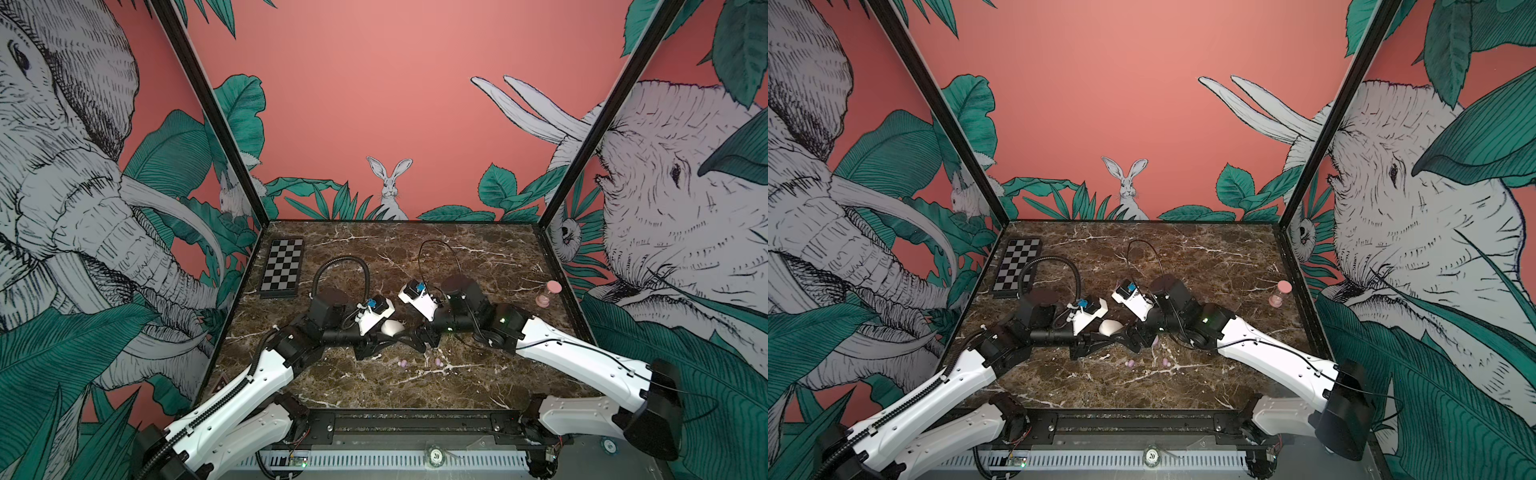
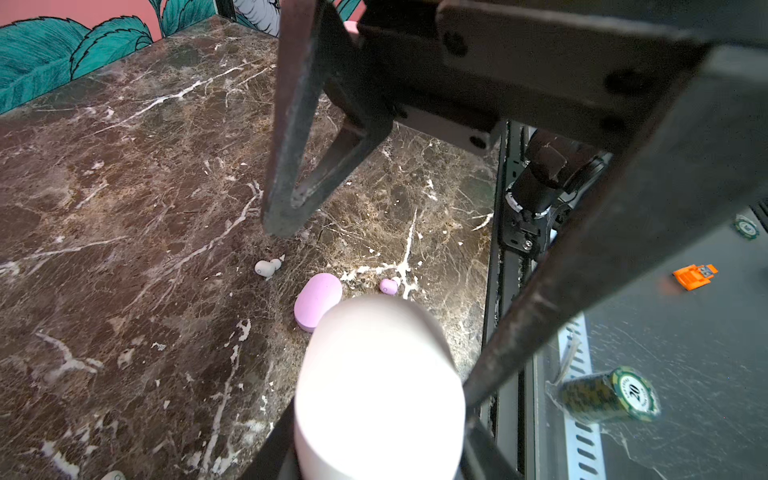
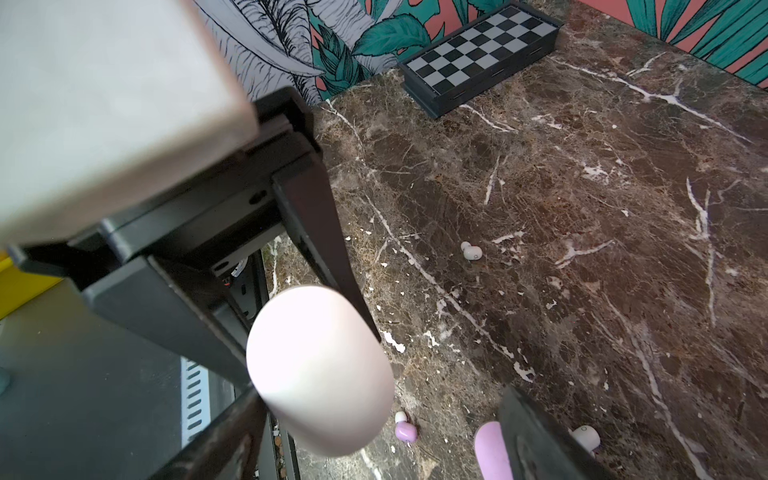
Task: Insert the wireless bluetooth earbuds into the charging case
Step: 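Hold the case in the left gripper while the right gripper moves beside its lid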
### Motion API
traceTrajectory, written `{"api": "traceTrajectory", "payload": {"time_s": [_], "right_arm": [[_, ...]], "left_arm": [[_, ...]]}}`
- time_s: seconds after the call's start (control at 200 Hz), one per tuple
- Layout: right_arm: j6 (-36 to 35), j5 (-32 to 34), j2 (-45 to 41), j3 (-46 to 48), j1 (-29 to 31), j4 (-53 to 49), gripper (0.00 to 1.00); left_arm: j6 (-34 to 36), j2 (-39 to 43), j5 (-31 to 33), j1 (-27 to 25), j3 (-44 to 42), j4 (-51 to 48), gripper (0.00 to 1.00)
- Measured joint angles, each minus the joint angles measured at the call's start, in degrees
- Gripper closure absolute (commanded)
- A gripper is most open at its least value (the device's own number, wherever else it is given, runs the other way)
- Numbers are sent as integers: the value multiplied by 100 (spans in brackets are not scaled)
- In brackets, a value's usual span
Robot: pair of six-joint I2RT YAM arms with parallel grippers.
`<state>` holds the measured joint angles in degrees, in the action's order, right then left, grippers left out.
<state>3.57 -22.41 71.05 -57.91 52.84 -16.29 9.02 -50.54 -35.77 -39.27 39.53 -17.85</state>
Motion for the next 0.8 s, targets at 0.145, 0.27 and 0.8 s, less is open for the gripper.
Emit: {"api": "traceTrajectory", "payload": {"time_s": [0.145, 0.27, 0.8], "right_arm": [[-15, 164, 0, 0, 4, 0, 16], [-15, 308, 0, -13, 39, -11, 18], [31, 651, 0, -162, 74, -133, 23]], "left_arm": [[0, 0, 4, 9, -2, 0, 100], [0, -2, 33, 22, -4, 2, 100], [-2, -2, 157, 59, -7, 20, 100]]}}
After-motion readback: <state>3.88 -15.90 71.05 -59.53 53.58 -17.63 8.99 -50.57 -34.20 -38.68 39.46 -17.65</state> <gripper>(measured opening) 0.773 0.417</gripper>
